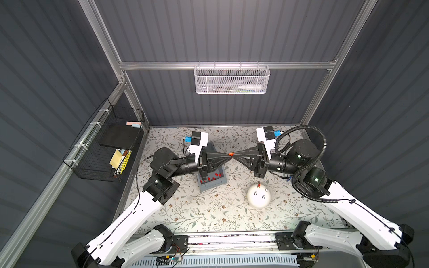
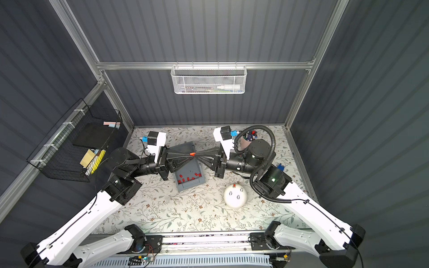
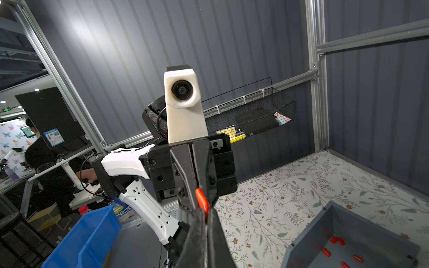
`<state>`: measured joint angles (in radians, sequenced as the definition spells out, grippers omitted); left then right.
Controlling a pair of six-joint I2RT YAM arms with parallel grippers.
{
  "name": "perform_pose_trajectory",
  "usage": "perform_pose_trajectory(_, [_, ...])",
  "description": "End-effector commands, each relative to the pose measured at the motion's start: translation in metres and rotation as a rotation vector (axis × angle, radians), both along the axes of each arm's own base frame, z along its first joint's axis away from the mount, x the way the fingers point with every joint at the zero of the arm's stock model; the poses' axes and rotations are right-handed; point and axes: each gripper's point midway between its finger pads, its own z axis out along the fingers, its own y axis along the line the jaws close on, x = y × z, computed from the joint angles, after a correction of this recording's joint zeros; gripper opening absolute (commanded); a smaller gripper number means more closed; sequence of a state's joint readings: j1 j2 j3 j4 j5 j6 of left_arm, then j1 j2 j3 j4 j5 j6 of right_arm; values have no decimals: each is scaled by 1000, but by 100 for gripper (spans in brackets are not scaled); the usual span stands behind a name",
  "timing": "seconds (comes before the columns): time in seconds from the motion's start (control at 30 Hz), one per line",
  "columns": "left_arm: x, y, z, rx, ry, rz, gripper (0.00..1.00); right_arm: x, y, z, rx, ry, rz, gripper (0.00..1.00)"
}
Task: Cover the protruding screws with screw protection sleeves
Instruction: Pick up the screw protection sleeve from the storage box, then attach the screw protection sleeve to the screw.
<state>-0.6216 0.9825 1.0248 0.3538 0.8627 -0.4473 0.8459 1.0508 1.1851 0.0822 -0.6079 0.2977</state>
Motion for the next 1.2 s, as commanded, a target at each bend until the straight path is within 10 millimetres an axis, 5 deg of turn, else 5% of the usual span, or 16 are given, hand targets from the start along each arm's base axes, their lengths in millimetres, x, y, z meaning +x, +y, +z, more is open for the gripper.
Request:
perform_pose_trajectory(0.0, [-3, 0, 9, -29, -16, -15, 0, -4, 3, -3, -10, 4, 26, 0])
perform_pose_trajectory(0.07, [-4, 0, 10, -29, -20, -17, 0, -3, 1, -4, -6, 7, 10, 0])
perform_pose_trajectory(0.17, [-5, 1, 11, -29, -27, -13, 0, -1, -4, -6, -5, 5, -27, 14])
perform_pose_trajectory(0.27, [-6, 1, 10, -24, -30, -14, 0, -1, -8, -5, -6, -1, -37, 0])
perform_pose_trajectory(0.57, [1, 0, 4, -16, -8, 8, 0, -7, -9, -2, -49, 7, -11, 0])
perform_pose_trajectory(0.6, [3, 1, 2, -14, -6, 31, 25, -6, -13, -2, -49, 5, -39, 0])
perform_pose_trajectory(0.63, [8, 2, -2, -8, 0, 66, 73, -3, -17, -3, -59, 6, -74, 0])
perform_pose_trajectory(0.67, [14, 5, -8, 4, 0, 115, 99, -2, -23, -6, -77, 12, -107, 0])
perform_pose_trajectory(0.87, [37, 26, -64, 217, -37, 368, 99, 13, -63, -46, -334, 102, -331, 0])
perform_pose_trajectory(1.17, [106, 113, -195, 908, 21, 884, 100, 18, -148, -124, -850, 341, -650, 0])
